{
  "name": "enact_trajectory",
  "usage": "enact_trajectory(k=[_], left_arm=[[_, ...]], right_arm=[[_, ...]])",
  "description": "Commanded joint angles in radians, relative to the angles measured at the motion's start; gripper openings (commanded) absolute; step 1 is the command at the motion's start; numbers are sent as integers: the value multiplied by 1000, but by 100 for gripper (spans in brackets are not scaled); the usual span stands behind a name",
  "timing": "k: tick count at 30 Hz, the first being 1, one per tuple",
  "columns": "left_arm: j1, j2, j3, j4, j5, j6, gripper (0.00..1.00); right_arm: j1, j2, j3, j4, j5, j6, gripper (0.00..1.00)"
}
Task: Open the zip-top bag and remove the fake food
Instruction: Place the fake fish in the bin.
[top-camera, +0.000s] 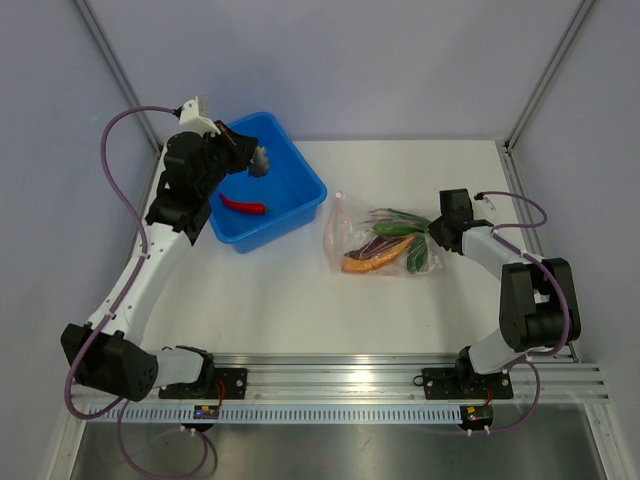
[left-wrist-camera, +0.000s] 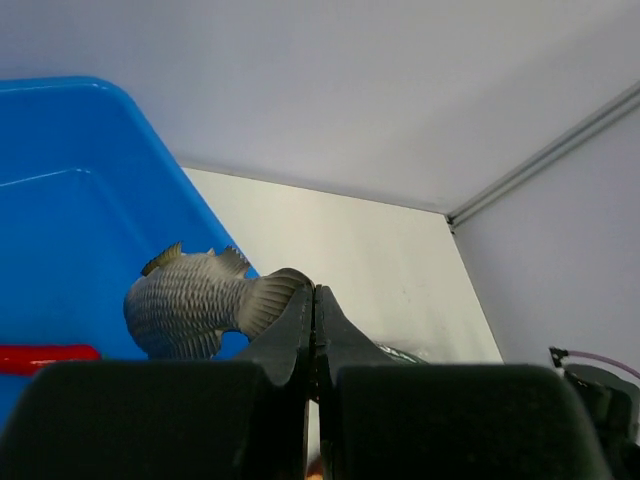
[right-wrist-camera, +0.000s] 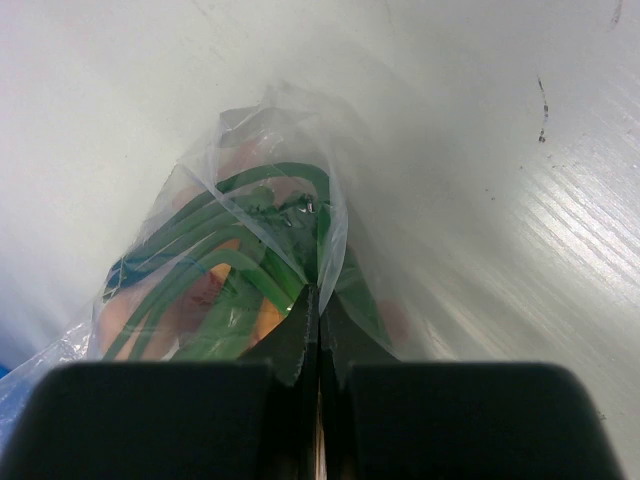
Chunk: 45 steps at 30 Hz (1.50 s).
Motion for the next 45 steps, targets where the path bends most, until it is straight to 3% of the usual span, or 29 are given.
enact_trajectory(k=[1, 10, 21, 22, 26, 29, 36, 41, 45], left_arm=[[58, 53, 26, 81, 50, 18, 0], [175, 149, -3, 187, 155, 19, 0], [215, 228, -58, 214, 191, 16, 1], [218, 232, -63, 218, 193, 6, 3], [223, 220, -112, 267, 210, -22, 28], [223, 211, -126, 285, 225, -39, 39], [214, 128, -176, 317, 247, -66, 57], [119, -27, -319, 357, 62, -37, 65], [47, -129, -449, 470, 26, -66, 69]], right_arm=[[-7, 5, 13, 6, -7, -14, 0], [-5, 5, 10, 13, -11, -11, 0], [-7, 5, 13, 13, -14, -14, 0], [-7, 3, 13, 15, -13, -12, 0], [-7, 3, 14, 13, -16, -15, 0], [-5, 2, 14, 13, -16, -15, 0], [-7, 6, 21, 9, -27, -20, 0], [-7, 5, 22, 15, -30, -38, 0], [-8, 2, 14, 30, -34, -47, 0]])
